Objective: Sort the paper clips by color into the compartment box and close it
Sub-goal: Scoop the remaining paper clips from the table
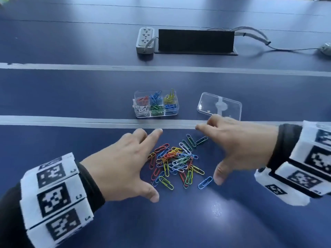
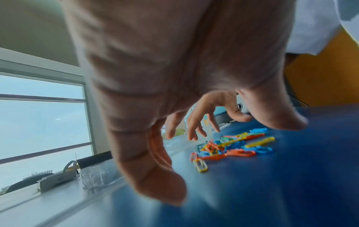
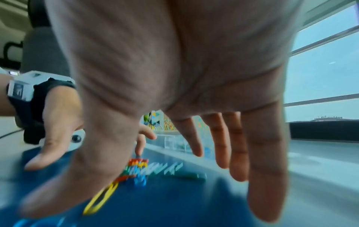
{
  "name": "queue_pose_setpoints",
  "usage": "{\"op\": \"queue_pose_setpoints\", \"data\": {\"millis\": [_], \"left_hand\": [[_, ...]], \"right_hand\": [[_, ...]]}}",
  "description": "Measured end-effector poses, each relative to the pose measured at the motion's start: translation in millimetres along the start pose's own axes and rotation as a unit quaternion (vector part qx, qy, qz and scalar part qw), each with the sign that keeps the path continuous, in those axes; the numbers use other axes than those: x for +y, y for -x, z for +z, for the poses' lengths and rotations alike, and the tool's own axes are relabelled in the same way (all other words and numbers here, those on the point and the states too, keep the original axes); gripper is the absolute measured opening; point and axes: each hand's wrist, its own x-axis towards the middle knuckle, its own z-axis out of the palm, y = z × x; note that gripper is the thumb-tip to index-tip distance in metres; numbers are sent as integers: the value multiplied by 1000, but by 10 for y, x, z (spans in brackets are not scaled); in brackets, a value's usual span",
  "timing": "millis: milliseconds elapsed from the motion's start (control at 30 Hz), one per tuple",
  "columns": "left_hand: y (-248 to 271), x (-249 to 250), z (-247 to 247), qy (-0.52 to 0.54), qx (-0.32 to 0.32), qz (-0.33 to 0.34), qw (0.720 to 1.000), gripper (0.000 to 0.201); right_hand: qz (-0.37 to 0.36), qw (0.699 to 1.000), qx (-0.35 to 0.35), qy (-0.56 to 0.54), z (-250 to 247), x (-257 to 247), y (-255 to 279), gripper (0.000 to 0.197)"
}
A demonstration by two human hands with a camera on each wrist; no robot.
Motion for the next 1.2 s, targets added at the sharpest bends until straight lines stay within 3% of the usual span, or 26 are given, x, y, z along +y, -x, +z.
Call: {"op": "queue_pose_setpoints", "data": {"millis": [67,133,267,367,467,533,600,767,967,1067,1200], "left_hand": [[-33,51,18,-12,-19,-18,1000,129],[-107,117,4,-1,-27,-27,999,119],[-324,230,-58,71,-14,-34,997,84],[-419,257,-98,96,1,-25,995,72],[-340,196,-151,107,-17,-23,994,90],[-233,133,-142,71,-49,-31,996,107],[-176,113,-118,20,-72,-42,996,112],[-348,198,-129,40,-34,-46,998,74],[-564,263,-128,60,6,-6,998,42],[-580,247,-137,49,23,-5,999,22],[-598,267,-145,67,37,-40,996,15]], "right_hand": [[12,1000,-13,11,117,-65,6,110],[7,1000,4,-14,178,-164,-27,110],[-5,992,50,-120,144,-352,-190,85],[-30,985,75,-149,110,-413,-266,68],[-9,985,51,-163,63,-334,-198,87],[12,988,27,-150,78,-272,-126,100],[15,992,17,-126,123,-280,-96,103],[8,991,40,-127,123,-408,-260,91],[-5,978,84,-189,64,-457,-404,51],[8,978,104,-183,37,-436,-453,43],[18,972,133,-193,34,-435,-501,32]]}}
